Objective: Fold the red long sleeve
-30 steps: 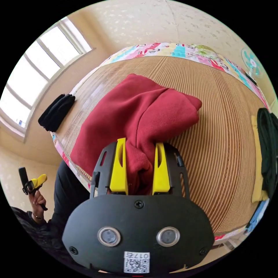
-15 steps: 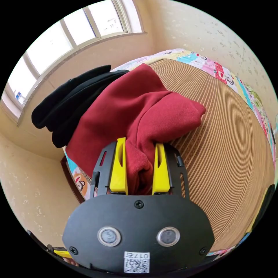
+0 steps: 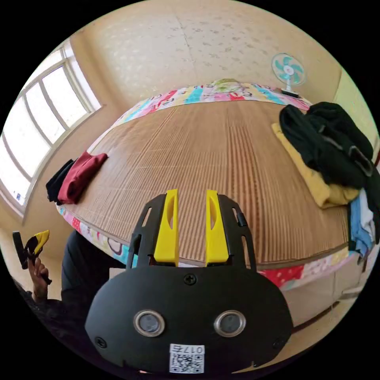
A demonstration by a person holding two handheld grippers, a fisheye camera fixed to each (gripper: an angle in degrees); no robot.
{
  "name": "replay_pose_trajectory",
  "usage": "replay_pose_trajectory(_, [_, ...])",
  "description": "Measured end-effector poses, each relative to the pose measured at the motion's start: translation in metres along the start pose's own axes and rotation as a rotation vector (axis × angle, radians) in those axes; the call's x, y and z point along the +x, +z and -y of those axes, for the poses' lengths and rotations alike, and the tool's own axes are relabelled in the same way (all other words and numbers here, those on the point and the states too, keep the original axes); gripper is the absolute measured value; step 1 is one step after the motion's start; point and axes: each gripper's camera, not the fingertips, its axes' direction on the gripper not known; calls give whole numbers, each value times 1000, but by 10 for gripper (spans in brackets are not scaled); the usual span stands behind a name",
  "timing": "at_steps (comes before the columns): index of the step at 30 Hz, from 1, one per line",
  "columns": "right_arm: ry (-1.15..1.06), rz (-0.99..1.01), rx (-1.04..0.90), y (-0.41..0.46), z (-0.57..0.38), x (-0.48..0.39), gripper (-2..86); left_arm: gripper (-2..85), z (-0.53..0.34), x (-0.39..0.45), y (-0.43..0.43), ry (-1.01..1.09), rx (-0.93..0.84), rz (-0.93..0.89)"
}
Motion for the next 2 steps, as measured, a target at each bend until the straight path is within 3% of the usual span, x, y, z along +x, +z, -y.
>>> replay_pose_trajectory(2, [87, -144, 91, -47, 12, 63, 123, 111, -3, 11, 19, 3, -9, -23])
